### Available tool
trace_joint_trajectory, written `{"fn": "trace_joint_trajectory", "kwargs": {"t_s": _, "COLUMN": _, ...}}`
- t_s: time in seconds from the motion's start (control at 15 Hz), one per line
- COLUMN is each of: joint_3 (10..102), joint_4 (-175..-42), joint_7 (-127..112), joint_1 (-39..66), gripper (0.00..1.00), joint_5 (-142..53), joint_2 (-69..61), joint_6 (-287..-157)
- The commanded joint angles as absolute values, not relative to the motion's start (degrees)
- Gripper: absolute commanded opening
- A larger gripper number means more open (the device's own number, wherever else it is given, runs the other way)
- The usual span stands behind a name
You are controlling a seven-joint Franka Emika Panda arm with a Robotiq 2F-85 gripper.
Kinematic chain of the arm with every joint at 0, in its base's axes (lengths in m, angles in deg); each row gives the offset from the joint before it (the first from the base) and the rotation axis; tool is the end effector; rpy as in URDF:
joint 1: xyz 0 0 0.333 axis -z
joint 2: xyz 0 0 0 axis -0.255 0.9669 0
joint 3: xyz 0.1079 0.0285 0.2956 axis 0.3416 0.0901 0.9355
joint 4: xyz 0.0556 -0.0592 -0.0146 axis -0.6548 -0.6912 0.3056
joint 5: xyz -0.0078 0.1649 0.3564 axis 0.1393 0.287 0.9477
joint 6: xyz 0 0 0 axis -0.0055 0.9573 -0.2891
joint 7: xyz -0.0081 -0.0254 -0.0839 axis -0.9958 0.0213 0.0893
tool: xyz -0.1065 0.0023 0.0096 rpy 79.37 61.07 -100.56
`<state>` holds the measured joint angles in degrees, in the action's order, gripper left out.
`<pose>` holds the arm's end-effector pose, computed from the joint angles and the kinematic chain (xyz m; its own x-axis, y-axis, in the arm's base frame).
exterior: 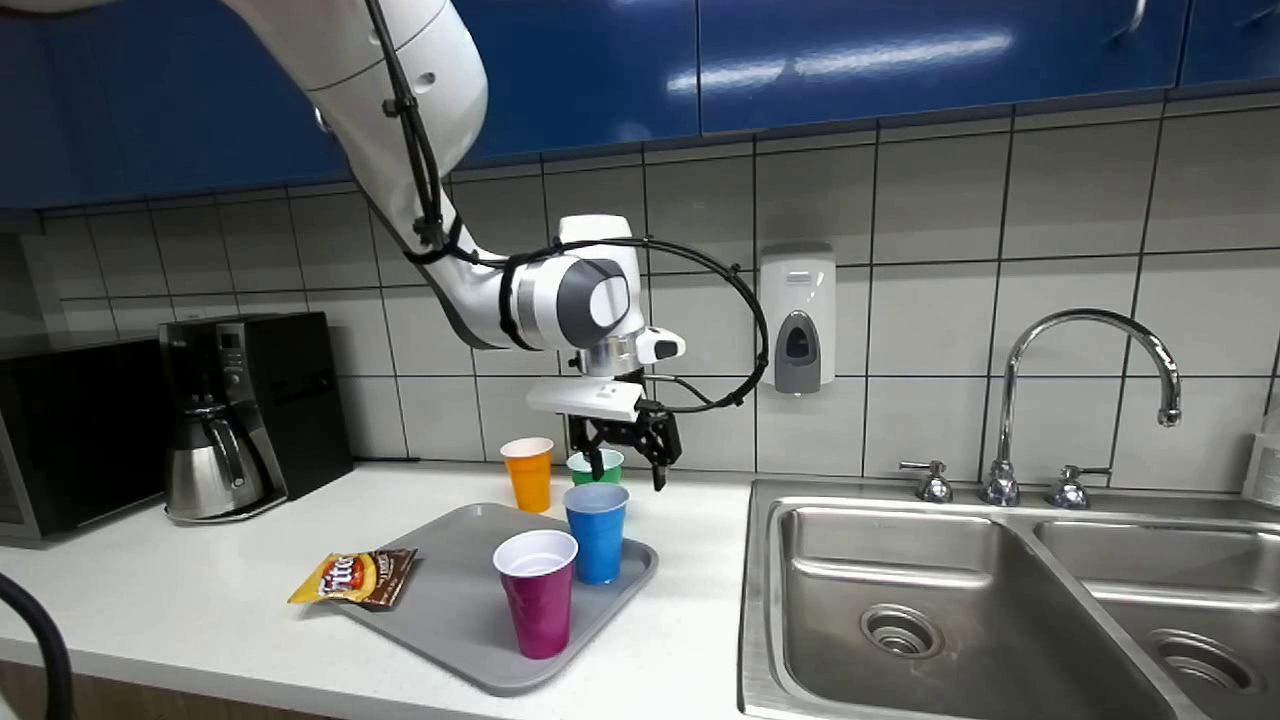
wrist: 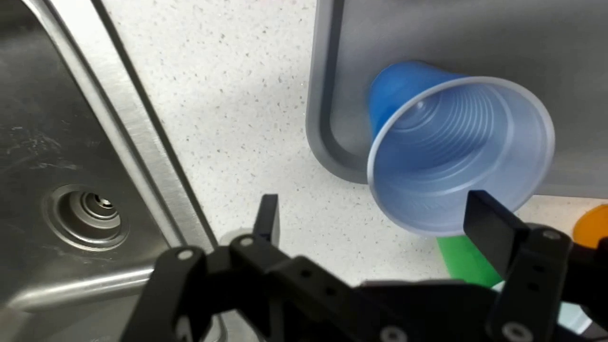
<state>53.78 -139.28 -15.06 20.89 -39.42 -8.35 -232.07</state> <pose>0.5678 -0.1226 0.3183 0.9702 -0.1767 0.1656 -0.1798 -0.9837 0.0043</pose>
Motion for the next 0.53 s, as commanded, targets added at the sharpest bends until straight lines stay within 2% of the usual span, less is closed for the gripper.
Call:
{"fn": "trace_joint_trajectory", "kwargs": {"t_s": 0.0, "joint_3": 54.07, "joint_4": -140.33, "joint_7": -16.43, "joint_1": 21.73, "gripper": 1.0, "joint_5": -38.91, "joint_2": -11.65, "joint_6": -230.08}}
{"fn": "trace_joint_trajectory", "kwargs": {"t_s": 0.47, "joint_3": 53.66, "joint_4": -136.81, "joint_7": -12.52, "joint_1": 20.42, "gripper": 1.0, "joint_5": -41.36, "joint_2": -10.27, "joint_6": -230.26}}
